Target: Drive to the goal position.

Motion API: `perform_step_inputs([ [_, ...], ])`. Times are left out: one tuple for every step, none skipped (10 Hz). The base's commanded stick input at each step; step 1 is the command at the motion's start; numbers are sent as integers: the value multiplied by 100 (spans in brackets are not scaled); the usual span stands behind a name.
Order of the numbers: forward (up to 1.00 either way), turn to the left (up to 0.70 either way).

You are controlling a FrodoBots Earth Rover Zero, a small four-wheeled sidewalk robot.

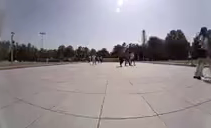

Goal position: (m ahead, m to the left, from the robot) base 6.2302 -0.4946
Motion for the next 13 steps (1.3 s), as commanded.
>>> perform_step_inputs([
  [100,0],
  [100,0],
  [100,0],
  [100,0],
  [100,0],
  [100,0],
  [100,0],
  [100,0],
  [100,0],
  [100,0],
  [100,0],
  [100,0],
  [100,0],
])
